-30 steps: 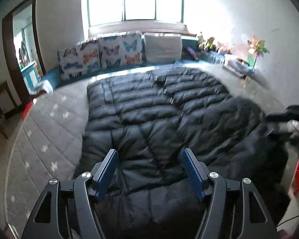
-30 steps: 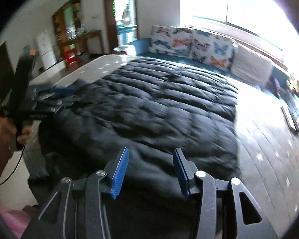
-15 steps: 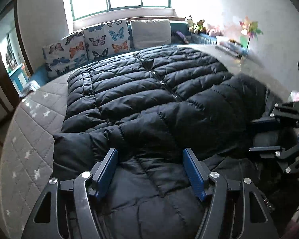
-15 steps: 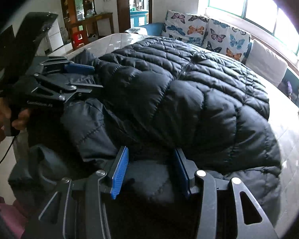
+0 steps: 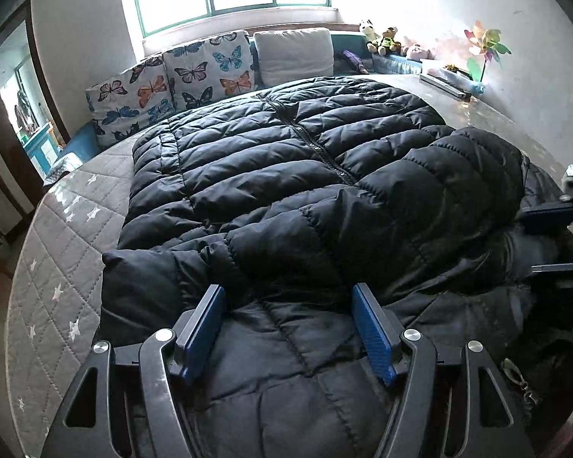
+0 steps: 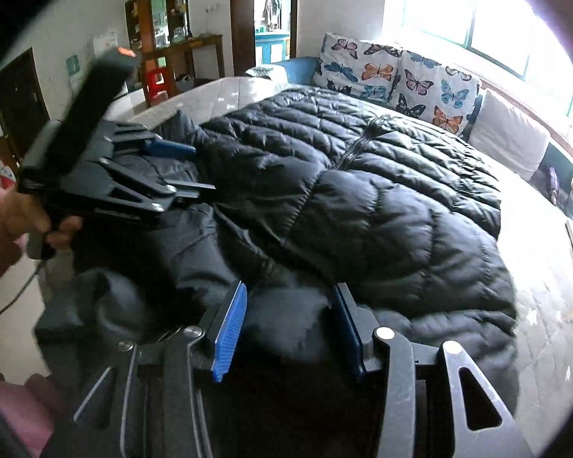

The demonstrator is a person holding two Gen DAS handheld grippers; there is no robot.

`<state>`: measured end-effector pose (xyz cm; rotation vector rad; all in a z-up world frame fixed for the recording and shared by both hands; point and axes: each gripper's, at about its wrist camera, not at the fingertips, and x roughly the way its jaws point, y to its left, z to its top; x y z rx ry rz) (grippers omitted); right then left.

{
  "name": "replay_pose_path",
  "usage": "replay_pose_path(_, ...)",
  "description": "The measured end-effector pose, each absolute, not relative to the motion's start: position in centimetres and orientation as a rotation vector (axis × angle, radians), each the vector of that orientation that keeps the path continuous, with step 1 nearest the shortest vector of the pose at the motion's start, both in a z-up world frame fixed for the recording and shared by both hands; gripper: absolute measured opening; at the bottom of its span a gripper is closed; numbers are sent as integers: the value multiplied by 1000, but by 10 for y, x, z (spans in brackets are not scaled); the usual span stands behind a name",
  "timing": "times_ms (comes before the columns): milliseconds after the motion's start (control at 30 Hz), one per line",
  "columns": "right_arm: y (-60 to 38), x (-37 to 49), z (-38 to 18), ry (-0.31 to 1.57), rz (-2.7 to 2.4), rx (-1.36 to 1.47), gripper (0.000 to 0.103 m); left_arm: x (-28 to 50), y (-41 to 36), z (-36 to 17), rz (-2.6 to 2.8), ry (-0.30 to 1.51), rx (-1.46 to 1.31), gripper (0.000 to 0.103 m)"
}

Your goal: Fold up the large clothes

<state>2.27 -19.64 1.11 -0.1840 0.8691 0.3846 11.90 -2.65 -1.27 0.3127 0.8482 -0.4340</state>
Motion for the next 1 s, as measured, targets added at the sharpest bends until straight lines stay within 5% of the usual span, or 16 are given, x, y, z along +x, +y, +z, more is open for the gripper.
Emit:
replay_pose_path(267,-218,-28,25,883,331,-338,52,119,-27,-12,-438,852,324,73)
replay_pose_path(533,-268,11,55,928,289,-168,53,126,-24,10,-485,916,339,75)
replay_pose_path(833,-329,115,77,1010,237,113,56,152,0,84,-473,853,318,102)
replay_pose_path(1000,-354,175,66,1041,177,222,57,221,21,100,-408,878,286,103)
